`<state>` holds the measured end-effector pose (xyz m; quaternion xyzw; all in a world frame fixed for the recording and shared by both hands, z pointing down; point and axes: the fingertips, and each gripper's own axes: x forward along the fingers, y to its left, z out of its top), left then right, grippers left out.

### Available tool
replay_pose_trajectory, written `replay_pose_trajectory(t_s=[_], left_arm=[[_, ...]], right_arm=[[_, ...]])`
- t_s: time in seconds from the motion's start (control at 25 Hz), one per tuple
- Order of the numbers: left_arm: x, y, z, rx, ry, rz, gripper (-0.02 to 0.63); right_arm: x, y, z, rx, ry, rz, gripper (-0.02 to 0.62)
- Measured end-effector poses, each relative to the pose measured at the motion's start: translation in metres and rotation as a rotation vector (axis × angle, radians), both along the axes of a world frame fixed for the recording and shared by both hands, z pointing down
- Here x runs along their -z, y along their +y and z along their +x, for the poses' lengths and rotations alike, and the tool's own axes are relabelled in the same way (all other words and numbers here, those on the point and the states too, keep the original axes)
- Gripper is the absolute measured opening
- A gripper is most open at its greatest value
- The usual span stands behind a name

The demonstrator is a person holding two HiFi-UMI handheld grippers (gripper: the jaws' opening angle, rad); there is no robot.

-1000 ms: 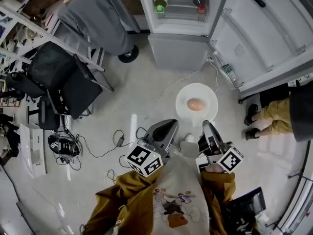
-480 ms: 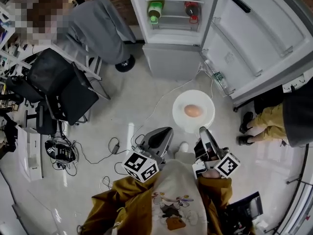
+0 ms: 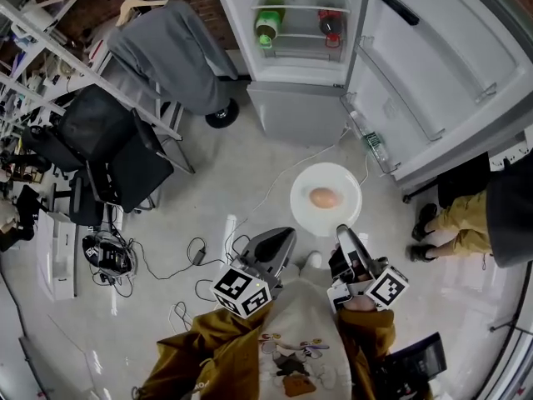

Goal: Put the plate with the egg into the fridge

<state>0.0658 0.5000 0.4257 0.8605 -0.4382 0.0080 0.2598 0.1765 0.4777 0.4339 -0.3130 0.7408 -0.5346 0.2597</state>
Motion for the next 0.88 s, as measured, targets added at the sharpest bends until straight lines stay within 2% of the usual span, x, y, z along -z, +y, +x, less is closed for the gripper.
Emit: replay_pose_trajectory(t_s=[0.2,0.32,0.52,0.72,0.88], left_arm=[[-0.013,0.003,0.008,0.024,-0.022,-0.043,0.008],[-0.011,-0.004,0.012,0.024,-0.033,-0.049,0.008],[-0.013,-0.033,0.016,0.017,-0.019,-0.041,0.008],[-0.015,-0.073,-0.002,0.033,-0.001,-0.027,0.008],[-0.016,-0.109,-0.019,0.022,0.022,-0.029,0.008]], right_arm=[[-0.003,-0.010,0.006,0.019,-0.044,-0.007,0.017],[-0.008,-0.009,0.011,0.037,-0.020,-0.010,0.018],[-0.015,-0.032,0.019,-0.005,-0.022,-0.016,0.021],[0.002,-0.071,0.005,-0.046,-0.060,-0.010,0.016],[-0.008,-0.101,-0.008,-0.035,-0.014,-0.013,0.017]])
